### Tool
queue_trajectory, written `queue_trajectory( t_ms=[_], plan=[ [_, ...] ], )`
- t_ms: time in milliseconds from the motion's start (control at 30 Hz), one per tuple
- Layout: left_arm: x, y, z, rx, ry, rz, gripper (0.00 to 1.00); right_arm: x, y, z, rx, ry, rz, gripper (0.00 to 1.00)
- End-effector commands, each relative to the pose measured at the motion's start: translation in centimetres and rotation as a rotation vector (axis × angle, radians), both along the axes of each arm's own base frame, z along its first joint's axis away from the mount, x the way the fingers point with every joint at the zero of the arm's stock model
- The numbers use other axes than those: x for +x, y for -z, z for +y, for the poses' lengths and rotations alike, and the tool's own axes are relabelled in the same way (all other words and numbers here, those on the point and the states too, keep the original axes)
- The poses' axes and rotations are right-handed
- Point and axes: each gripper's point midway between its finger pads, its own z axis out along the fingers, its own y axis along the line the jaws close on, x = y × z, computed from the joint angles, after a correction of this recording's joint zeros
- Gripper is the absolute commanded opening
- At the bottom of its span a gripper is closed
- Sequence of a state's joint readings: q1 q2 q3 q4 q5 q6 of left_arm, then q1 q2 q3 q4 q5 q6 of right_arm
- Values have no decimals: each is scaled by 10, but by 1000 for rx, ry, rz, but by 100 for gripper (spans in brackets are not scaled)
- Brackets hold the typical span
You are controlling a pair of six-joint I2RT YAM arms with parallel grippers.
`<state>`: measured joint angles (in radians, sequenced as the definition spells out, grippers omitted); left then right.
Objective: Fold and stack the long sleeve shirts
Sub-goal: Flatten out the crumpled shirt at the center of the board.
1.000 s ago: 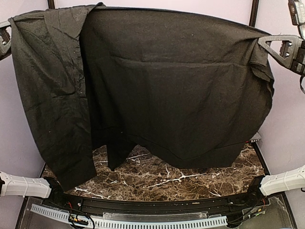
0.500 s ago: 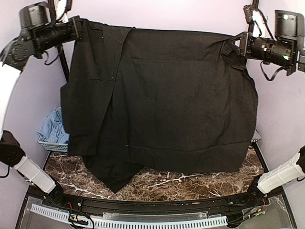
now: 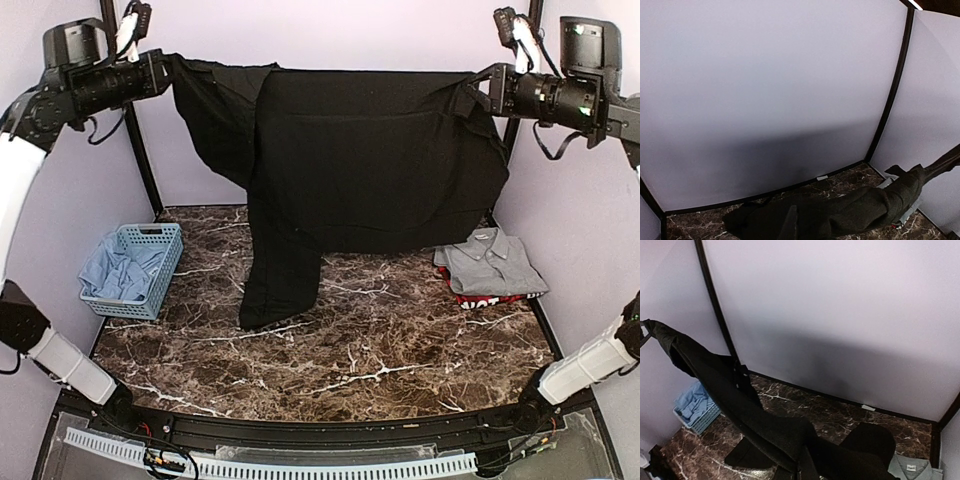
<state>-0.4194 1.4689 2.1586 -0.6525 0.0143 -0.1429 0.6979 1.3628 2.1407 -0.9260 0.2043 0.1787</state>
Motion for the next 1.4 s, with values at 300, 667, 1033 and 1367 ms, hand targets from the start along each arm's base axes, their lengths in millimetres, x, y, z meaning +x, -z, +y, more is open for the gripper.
queue_trajectory(
  t_ms=[300, 667, 1033, 1367],
  plan=[
    [-244, -68, 23, -190, 489, -277, 0, -152, -15, 22, 280, -673, 56, 0],
    [-228, -86, 23, -235, 453, -290, 0, -150, -35, -9, 312, -517, 3, 0],
    [-35, -35, 24, -75, -19, -105, 0, -15, 33, -31, 66, 98, 73, 0],
    [109, 189, 7, 64, -134, 262, 0, 119, 216, -21, -203, 258, 345, 0]
  ],
)
